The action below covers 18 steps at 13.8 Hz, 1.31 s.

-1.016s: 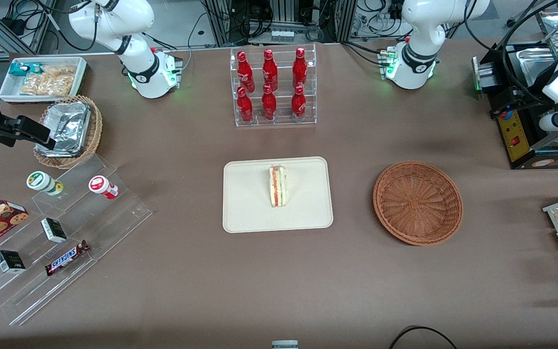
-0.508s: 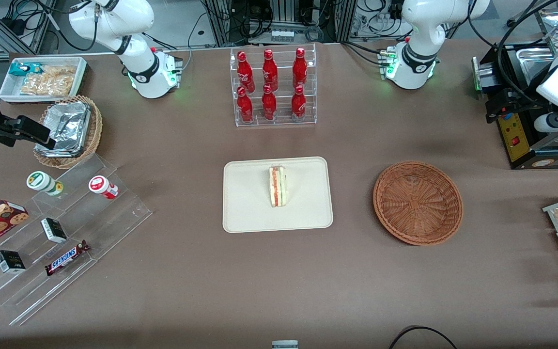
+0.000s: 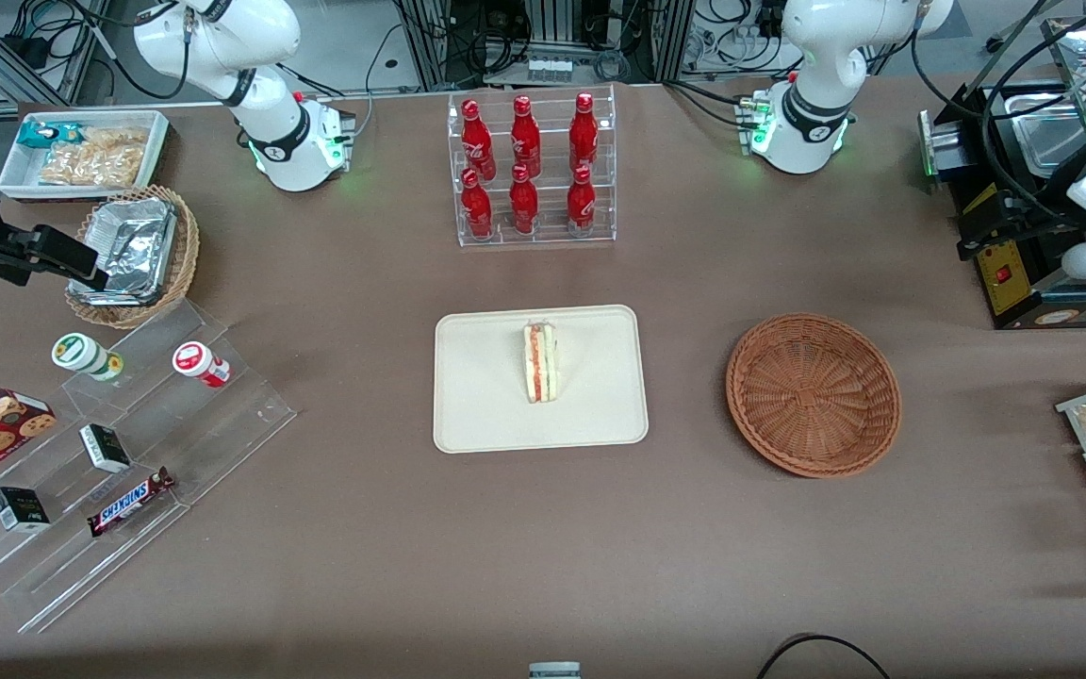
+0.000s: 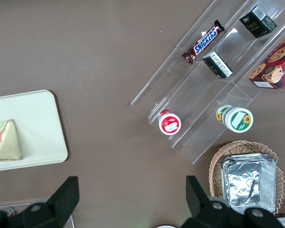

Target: Place sandwich from basket to tray

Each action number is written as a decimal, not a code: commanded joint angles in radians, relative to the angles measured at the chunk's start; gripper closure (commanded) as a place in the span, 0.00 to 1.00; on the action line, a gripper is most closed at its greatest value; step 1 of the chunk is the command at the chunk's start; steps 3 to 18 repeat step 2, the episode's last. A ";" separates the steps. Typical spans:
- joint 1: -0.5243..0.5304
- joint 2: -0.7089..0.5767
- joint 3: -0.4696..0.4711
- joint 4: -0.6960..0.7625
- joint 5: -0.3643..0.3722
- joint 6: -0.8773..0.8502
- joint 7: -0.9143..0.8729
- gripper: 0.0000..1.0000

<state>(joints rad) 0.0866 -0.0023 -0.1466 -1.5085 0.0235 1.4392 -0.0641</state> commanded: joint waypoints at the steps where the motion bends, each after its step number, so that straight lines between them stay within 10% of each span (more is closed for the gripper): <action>1: 0.007 0.015 -0.004 0.031 0.006 -0.016 -0.008 0.00; 18: 0.007 0.013 -0.004 0.031 0.004 -0.017 -0.008 0.00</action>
